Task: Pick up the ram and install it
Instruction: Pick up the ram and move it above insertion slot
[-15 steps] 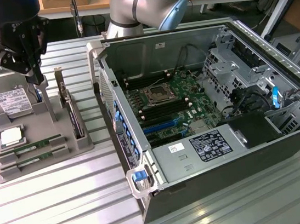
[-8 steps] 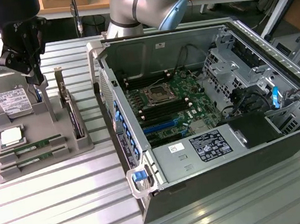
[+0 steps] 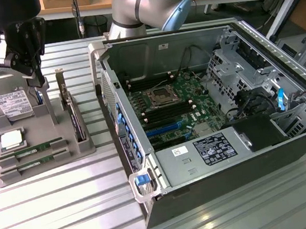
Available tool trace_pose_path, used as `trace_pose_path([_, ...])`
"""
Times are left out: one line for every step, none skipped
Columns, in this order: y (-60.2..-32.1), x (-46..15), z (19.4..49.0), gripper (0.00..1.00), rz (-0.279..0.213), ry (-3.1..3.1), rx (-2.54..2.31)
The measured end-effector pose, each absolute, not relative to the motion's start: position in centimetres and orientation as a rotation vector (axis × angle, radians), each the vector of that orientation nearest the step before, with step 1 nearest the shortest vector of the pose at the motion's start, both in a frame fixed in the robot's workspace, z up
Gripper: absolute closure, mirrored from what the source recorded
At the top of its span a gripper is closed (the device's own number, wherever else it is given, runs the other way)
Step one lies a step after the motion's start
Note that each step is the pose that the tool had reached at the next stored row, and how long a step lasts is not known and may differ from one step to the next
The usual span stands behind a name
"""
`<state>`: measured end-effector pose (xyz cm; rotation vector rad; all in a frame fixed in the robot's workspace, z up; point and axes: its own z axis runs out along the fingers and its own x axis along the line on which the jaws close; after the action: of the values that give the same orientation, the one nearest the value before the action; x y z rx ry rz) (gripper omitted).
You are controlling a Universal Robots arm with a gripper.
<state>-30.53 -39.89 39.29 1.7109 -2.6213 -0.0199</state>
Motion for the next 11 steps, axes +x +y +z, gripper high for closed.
trace_pose_path([-39.89, -30.53, 39.29, 0.89, -0.019, -2.608, 1.730])
trace_pose_path([-39.89, -30.53, 39.28, 0.89, -0.018, -2.597, 1.745])
trace_pose_path([-39.90, -30.53, 39.29, 0.89, -0.017, -2.589, 1.756])
trace_pose_path([-39.90, -30.53, 39.29, 0.89, -0.016, -2.584, 1.764])
trace_pose_path([-39.89, -30.53, 39.28, 0.89, -0.016, -2.578, 1.773])
trace_pose_path([-39.90, -30.53, 39.29, 0.89, -0.015, -2.572, 1.781])
trace_pose_path([-39.90, -30.53, 39.29, 0.89, -0.014, -2.563, 1.792])
trace_pose_path([-39.89, -30.53, 39.29, 0.89, -0.013, -2.554, 1.804])
trace_pose_path([-39.90, -30.53, 39.29, 0.89, -0.012, -2.538, 1.826])
trace_pose_path([-39.90, -30.53, 39.29, 0.89, -0.011, -2.526, 1.842])
trace_pose_path([-39.89, -30.53, 39.29, 0.89, -0.010, -2.516, 1.855])
